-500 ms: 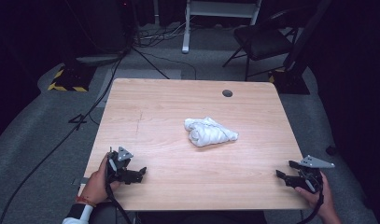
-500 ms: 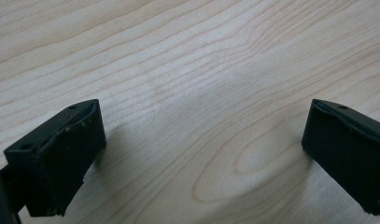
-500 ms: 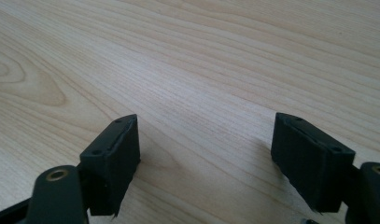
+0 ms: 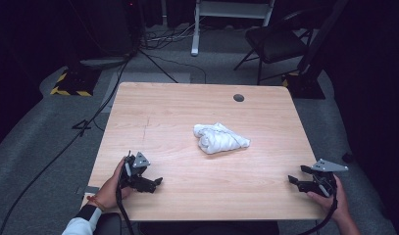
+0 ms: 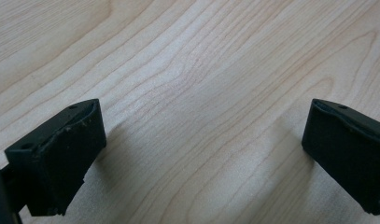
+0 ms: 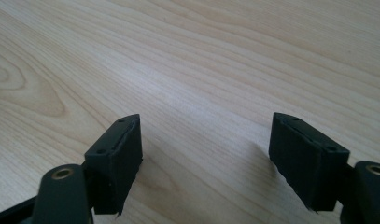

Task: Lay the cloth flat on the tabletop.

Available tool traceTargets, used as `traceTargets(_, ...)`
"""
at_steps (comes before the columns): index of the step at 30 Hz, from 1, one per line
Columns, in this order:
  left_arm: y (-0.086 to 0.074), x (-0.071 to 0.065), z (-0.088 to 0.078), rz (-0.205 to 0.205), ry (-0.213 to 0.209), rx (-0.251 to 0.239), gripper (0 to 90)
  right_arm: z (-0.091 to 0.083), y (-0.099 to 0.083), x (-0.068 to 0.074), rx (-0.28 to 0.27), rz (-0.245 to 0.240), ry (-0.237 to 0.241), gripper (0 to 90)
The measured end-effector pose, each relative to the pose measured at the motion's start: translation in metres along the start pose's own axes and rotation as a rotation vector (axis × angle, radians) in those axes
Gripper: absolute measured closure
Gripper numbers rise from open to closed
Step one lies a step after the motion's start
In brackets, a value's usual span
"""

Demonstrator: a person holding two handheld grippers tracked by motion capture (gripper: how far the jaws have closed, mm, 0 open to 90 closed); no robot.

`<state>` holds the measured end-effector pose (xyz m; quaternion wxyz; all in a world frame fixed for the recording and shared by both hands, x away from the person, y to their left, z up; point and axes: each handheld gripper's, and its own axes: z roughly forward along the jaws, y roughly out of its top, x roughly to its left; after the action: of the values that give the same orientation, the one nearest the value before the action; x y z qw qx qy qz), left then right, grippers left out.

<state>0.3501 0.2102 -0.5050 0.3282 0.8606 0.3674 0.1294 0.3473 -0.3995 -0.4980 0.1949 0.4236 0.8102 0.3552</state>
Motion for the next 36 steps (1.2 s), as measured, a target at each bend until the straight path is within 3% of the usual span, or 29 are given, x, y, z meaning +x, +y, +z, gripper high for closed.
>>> traceTargets(3,0.001,0.0,0.0,0.012,-0.007,-0.002,0.2,0.0,0.009,-0.003,-0.012,-0.001,-0.004,28.5)
traceTargets(5,0.001,0.002,0.001,0.04,-0.033,-0.001,0.2,0.001,0.024,-0.004,-0.034,-0.029,-0.011,32.7)
traceTargets(6,0.001,0.002,0.001,0.04,-0.033,-0.001,0.2,0.001,0.024,-0.004,-0.034,-0.029,-0.011,32.7)
traceTargets(10,0.002,0.004,0.002,0.056,-0.043,0.001,0.2,0.006,0.051,-0.001,-0.022,-0.062,-0.026,36.9)
traceTargets(15,0.003,0.003,0.003,0.06,-0.05,-0.002,0.2,0.016,0.085,0.003,-0.064,-0.052,0.002,39.4)
traceTargets(16,0.004,0.003,0.004,0.076,-0.06,0.0,0.2,0.022,0.099,0.007,-0.075,-0.064,0.017,39.7)
traceTargets(17,0.004,0.003,0.004,0.076,-0.06,0.0,0.2,0.022,0.099,0.007,-0.075,-0.064,0.017,39.7)
traceTargets(21,0.014,0.0,0.012,0.108,-0.088,-0.001,0.1,0.039,0.123,0.019,-0.084,-0.092,0.035,41.5)
traceTargets(24,0.024,-0.002,0.021,0.116,-0.097,0.0,0.2,0.061,0.141,0.031,-0.087,-0.111,0.061,44.0)
traceTargets(25,0.024,-0.002,0.021,0.116,-0.097,0.0,0.2,0.061,0.141,0.031,-0.087,-0.111,0.061,44.0)
traceTargets(31,0.039,-0.005,0.034,0.134,-0.115,0.002,0.3,0.101,0.162,0.052,-0.051,-0.15,0.095,43.6)
traceTargets(36,0.052,-0.007,0.044,0.135,-0.112,0.002,0.6,0.117,0.166,0.059,-0.029,-0.155,0.106,43.8)
